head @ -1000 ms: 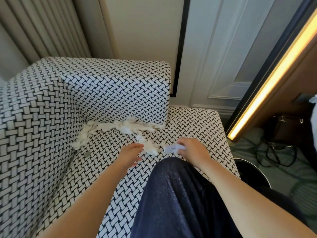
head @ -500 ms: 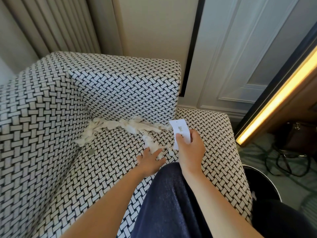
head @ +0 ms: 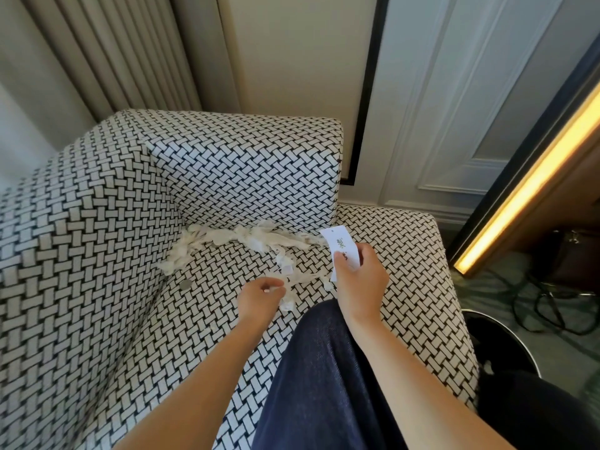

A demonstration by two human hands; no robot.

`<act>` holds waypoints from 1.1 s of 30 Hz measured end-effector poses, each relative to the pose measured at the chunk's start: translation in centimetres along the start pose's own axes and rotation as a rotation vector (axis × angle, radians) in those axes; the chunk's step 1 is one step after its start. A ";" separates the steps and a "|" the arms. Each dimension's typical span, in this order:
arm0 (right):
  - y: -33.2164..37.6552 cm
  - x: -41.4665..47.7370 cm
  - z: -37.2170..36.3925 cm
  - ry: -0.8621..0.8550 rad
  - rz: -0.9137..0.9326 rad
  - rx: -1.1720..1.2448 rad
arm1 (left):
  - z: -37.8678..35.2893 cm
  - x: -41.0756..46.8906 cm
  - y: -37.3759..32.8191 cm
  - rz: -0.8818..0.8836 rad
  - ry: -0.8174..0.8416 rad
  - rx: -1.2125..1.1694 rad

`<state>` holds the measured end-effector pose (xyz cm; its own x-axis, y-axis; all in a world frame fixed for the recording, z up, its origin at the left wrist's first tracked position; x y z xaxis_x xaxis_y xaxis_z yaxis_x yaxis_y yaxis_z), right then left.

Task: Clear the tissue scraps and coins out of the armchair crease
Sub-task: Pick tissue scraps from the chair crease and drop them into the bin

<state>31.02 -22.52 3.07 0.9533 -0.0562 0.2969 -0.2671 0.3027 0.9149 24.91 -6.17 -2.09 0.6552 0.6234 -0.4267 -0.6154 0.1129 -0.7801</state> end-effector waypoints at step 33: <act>-17.0 -0.9 28.6 -0.663 -0.392 -0.107 | -27.3 -14.1 -12.4 0.193 0.788 -0.088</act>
<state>30.66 -54.83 -4.94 0.6823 -0.7256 0.0893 0.1194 0.2311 0.9656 35.28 -37.43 1.12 0.6771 -0.1050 -0.7283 -0.7338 -0.0225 -0.6790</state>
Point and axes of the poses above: each hand's wrist, its own x-axis towards the middle knuckle, its own z-axis out of the back of the hand, y = z × x, the point moved 4 cm from there along x, towards the middle knuckle, and after that the axes turned 11 degrees about z, right-handed, at the moved point
